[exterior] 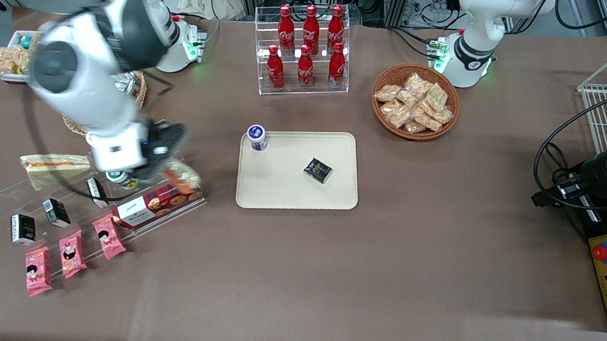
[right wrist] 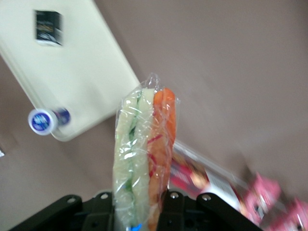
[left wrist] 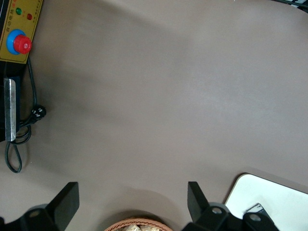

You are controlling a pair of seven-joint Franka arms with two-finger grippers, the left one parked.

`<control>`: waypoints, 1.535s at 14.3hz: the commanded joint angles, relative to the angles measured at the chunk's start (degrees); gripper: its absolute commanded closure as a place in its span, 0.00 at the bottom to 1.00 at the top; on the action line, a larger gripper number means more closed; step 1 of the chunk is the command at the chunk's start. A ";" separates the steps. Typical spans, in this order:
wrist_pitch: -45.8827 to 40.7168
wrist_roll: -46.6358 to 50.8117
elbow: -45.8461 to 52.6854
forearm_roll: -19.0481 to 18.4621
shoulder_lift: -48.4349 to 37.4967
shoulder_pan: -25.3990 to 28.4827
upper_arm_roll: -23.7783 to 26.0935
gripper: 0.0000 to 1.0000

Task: Place sandwich on tray
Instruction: 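Lift the sandwich and carry it with the right gripper toward the tray, then lower the sandwich onto the cream tray and open the right gripper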

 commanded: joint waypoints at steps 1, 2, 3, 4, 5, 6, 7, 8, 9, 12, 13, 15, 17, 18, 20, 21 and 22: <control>7.94 -1.39 1.01 0.49 8.90 5.33 -0.09 1.00; 11.54 -1.14 1.01 -0.13 11.45 8.39 -0.27 1.00; 15.23 -0.88 1.01 -1.96 14.00 10.69 -0.36 1.00; 18.84 -0.70 1.01 -5.20 17.07 12.19 -0.27 1.00; 22.44 -0.70 1.01 -7.67 19.71 13.16 -0.27 1.00; 25.96 -0.70 1.01 -9.17 22.00 14.04 -0.27 1.00; 28.77 -0.70 1.01 -10.49 23.85 15.18 -0.27 1.00; 30.02 -0.61 1.01 -12.68 25.26 16.85 -0.36 1.00; 30.29 -0.44 1.09 -14.96 26.58 18.34 -0.62 1.00; 30.30 3.50 2.15 -21.82 29.05 20.37 -0.62 1.00; 30.38 6.13 2.15 -23.84 29.40 21.25 -0.62 1.00; 30.30 10.88 2.15 -26.67 29.67 22.92 -0.62 0.85; 30.30 12.57 2.15 -27.46 29.76 22.93 -0.62 0.51; 30.38 12.57 2.15 -27.47 29.76 22.40 -0.62 0.02; 30.12 12.66 2.15 -27.03 28.97 21.79 -0.62 0.01; 29.60 12.66 1.97 -26.85 27.83 20.57 -0.62 0.01; 28.81 12.49 1.80 -26.68 26.34 19.42 -0.53 0.01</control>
